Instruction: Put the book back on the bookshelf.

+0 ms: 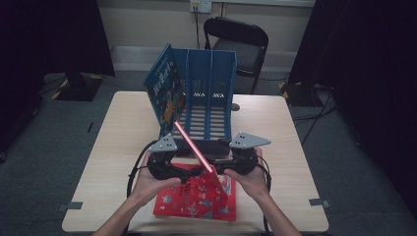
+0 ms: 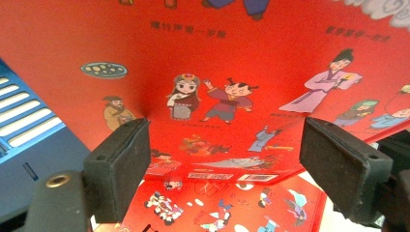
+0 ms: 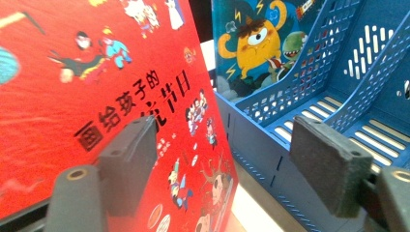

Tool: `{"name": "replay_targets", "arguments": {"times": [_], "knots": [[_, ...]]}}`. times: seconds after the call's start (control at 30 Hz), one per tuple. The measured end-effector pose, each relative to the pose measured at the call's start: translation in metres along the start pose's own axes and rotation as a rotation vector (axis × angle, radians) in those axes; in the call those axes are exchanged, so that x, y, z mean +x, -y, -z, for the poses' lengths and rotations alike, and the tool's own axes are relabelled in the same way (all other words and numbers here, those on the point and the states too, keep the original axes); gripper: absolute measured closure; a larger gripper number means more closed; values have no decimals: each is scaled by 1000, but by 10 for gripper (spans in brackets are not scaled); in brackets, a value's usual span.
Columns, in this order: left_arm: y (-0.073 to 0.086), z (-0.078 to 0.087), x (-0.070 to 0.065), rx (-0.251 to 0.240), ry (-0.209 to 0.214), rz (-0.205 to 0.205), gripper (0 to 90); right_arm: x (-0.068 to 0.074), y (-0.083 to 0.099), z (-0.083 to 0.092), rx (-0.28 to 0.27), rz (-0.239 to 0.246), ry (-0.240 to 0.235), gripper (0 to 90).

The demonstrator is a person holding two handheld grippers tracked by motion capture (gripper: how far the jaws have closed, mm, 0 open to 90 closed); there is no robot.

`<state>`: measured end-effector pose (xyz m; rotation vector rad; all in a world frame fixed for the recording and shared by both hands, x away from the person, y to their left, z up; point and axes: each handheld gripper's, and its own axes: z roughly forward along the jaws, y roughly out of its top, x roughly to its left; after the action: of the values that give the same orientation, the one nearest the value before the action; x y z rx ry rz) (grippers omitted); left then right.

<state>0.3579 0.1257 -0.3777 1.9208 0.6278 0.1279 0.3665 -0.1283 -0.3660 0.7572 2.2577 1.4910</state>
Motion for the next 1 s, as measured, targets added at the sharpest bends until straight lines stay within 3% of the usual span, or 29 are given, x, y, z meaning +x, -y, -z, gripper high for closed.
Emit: {"name": "replay_targets", "arguments": {"times": [0.27, 0.53, 0.6, 0.67, 0.83, 1.0], "knots": [[0, 0, 0, -2, 4, 7, 187, 4, -3, 26, -30, 1, -21, 320], [1, 1, -1, 1, -1, 11, 188, 12, 8, 65, -46, -5, -26, 370], [1, 1, 0, 3, 0, 13, 183, 16, 11, 73, -51, -25, -57, 378], [1, 0, -1, 0, 0, 14, 182, 21, 13, 78, -48, -11, -68, 380], [0, 0, -1, 2, -2, 11, 183, 35, 16, 79, -27, 14, -117, 379], [0, 0, -1, 1, -3, 11, 184, 48, 21, 58, 17, 46, -142, 370]]}}
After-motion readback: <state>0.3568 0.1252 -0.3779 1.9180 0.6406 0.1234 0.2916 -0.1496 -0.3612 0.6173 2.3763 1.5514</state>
